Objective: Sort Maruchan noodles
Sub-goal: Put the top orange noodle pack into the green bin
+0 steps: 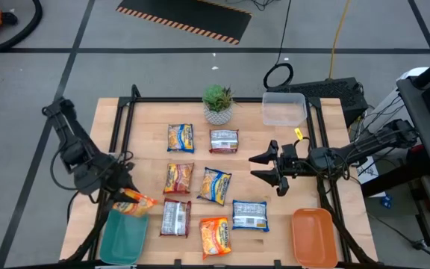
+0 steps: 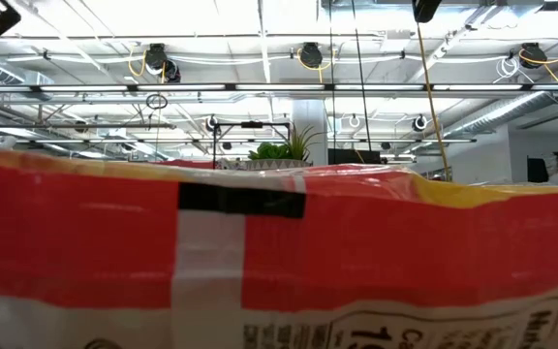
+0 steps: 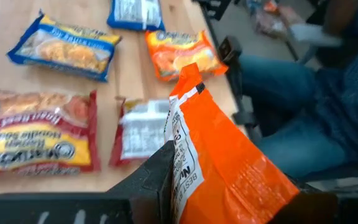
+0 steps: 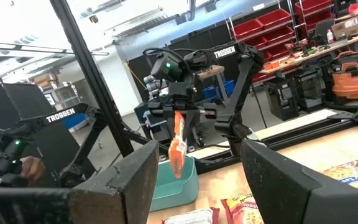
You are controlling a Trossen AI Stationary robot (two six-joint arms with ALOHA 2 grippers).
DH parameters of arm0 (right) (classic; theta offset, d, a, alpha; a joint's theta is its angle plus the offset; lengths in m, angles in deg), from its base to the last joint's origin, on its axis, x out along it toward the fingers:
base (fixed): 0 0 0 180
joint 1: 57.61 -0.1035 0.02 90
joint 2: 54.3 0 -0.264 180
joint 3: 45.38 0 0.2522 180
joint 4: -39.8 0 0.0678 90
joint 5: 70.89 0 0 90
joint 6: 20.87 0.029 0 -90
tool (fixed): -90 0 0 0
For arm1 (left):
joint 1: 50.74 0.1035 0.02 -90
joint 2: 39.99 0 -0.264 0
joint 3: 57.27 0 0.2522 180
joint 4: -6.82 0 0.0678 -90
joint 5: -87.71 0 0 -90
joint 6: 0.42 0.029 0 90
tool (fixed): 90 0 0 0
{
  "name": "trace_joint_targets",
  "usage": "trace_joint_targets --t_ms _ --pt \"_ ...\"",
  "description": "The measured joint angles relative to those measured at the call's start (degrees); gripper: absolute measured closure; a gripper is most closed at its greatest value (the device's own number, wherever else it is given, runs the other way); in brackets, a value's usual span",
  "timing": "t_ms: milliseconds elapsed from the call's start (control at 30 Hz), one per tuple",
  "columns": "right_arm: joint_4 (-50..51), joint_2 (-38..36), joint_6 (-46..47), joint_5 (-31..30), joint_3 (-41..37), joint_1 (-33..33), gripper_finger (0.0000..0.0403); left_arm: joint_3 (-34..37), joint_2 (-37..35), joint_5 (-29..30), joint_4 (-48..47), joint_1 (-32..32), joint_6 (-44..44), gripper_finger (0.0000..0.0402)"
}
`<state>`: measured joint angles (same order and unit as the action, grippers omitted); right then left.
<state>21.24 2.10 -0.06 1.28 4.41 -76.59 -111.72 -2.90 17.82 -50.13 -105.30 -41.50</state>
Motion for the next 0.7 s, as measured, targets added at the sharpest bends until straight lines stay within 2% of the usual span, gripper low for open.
trace_joint_targets --t_ms 133,333,567,700 --pt "0.0 0.0 0.5 0.0 0.0 0.0 0.0179 0.0 0.0 5.4 -5.3 -5.4 -6.1 0.0286" --pt "0.0 0.0 0.6 0.0 0.0 0.0 0.0179 0.0 1.4 14.0 -5.0 -12.8 -12.6 0.0286" --pt "0.1 0.0 0.7 0.0 0.0 0.0 0.0179 0.0 9.6 24.4 -5.0 -19.9 -16.0 0.0286" --pt "0.2 0.0 1.0 0.0 0.0 -0.5 0.0179 0.0 14.5 27.3 -5.1 -23.8 -19.7 0.0286"
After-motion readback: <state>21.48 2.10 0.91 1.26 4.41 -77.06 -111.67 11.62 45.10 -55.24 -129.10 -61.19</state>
